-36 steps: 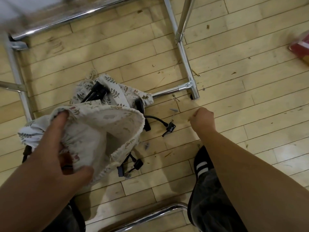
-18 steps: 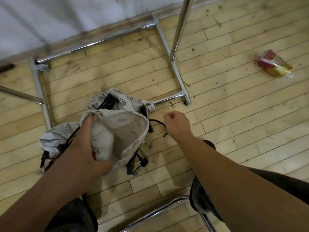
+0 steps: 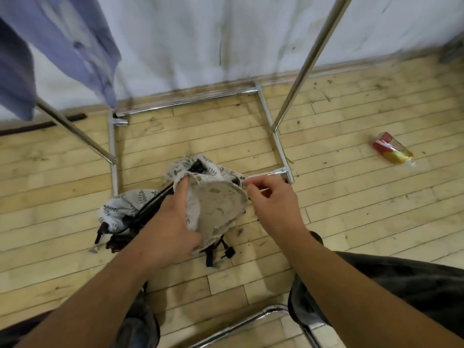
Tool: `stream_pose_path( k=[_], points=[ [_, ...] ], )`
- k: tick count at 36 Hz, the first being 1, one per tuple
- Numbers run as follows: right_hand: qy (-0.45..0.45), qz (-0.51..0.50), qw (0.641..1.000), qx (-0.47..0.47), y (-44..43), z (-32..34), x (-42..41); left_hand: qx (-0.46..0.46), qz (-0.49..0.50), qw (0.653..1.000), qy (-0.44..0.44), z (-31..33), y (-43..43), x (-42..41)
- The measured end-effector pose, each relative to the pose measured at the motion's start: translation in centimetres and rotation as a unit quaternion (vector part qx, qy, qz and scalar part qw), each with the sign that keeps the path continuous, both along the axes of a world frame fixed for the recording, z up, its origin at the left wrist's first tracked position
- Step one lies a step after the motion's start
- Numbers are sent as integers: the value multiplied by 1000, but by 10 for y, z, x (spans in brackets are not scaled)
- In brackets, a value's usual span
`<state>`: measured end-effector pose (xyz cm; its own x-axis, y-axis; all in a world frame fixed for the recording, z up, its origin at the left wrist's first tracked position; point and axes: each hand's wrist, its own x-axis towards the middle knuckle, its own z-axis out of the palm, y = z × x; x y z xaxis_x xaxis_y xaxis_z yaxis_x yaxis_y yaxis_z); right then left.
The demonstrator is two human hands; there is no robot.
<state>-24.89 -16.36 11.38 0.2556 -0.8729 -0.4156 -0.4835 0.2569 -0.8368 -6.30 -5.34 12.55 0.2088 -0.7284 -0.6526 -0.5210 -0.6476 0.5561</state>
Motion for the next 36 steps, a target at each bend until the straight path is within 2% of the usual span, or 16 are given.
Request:
stream_pose_path(
  k=[9, 14, 20, 29, 32, 36],
  points=[
    [66, 154, 983, -78, 29, 9, 21, -27, 2, 1000, 7, 16, 12, 7],
    [52, 121, 988, -86, 30, 7, 24, -55, 33, 998, 19, 12, 25, 21],
    [57, 43, 996, -46, 21, -10, 27, -38, 97, 994, -17, 10, 45, 42],
    [147, 116, 982, -18, 19, -62, 39, -36, 152, 987, -40, 10, 69, 57],
    [171, 159, 972, -12, 14, -81, 54, -5, 162, 986, -47, 5, 76, 62],
    [201, 225, 953, -15, 5, -101, 82, -24, 187, 981, -46, -4, 87, 69]
  ],
)
